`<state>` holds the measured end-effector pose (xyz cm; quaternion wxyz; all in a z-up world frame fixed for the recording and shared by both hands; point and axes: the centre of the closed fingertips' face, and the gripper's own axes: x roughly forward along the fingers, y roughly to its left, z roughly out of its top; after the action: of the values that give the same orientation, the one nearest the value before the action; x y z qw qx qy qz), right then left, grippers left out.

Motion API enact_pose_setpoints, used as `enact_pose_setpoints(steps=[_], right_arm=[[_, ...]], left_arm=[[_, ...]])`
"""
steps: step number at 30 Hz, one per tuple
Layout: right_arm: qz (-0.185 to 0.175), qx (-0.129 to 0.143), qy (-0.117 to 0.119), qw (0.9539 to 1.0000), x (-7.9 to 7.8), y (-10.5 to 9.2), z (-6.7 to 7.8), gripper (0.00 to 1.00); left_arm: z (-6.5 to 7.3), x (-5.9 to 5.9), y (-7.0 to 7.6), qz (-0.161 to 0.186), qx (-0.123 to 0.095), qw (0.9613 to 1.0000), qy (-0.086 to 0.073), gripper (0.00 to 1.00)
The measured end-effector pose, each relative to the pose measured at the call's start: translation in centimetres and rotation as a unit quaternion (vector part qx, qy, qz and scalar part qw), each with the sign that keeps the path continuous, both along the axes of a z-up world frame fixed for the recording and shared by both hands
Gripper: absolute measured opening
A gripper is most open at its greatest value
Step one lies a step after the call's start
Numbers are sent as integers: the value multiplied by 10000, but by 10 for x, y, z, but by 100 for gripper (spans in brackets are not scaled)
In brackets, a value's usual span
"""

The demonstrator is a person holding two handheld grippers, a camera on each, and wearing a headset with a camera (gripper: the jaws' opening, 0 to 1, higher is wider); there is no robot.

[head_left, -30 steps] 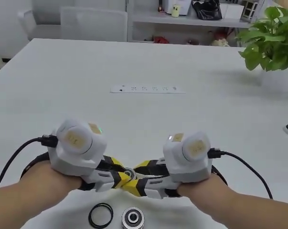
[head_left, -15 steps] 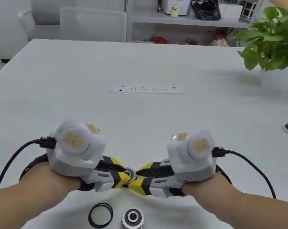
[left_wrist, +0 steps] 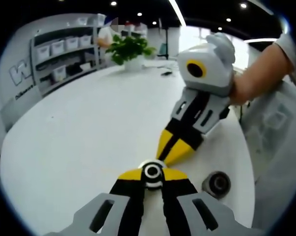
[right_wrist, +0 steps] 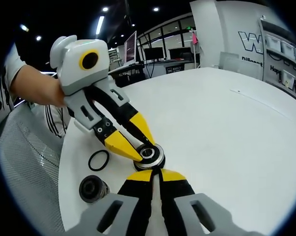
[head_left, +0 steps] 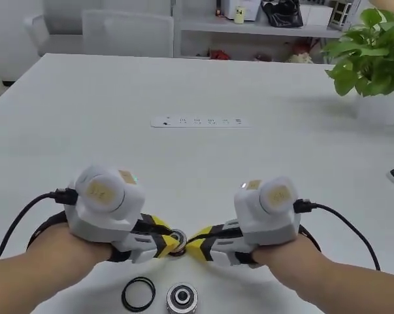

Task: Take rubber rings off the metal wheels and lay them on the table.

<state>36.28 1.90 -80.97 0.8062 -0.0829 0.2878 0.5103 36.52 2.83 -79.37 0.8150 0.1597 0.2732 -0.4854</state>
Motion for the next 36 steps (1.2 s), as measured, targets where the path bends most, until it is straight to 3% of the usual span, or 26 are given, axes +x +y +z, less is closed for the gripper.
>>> enact_pose_setpoints(steps=[10, 12, 17, 24, 26, 28, 29, 33, 36], right_arm=[[-139, -56, 38, 9999, 4, -2, -1, 0], [-245, 71, 200, 9995, 5, -3, 0, 0], [-431, 229, 287, 9984, 9, -4, 3, 0], [-750, 633, 493, 9939, 14, -4, 12, 0], [-867, 964, 458, 9905, 18, -1, 23, 0], [-1010, 1313, 615, 9843, 22, 0, 35, 0], [-1035, 1342, 610, 9836, 24, -1, 37, 0], [-877, 1081, 504, 9890, 22, -6, 31, 0], [-310, 934, 513, 9938, 9, -2, 25, 0]], left_arm=[[0, 0, 0, 2, 31, 10000, -37, 13], [0, 0, 0, 2, 34, 10000, -45, 13], [0, -1, 0, 0, 39, 10000, -52, 13], [0, -2, -1, 13, 64, 10000, -63, 13], [0, -2, -1, 18, 74, 10000, -62, 13], [0, -2, -2, 25, 83, 9999, -63, 13], [0, -2, -2, 35, 86, 9999, -60, 13], [0, -2, -2, 48, 88, 9999, -64, 13], [0, -2, -2, 52, 79, 9999, -60, 13]])
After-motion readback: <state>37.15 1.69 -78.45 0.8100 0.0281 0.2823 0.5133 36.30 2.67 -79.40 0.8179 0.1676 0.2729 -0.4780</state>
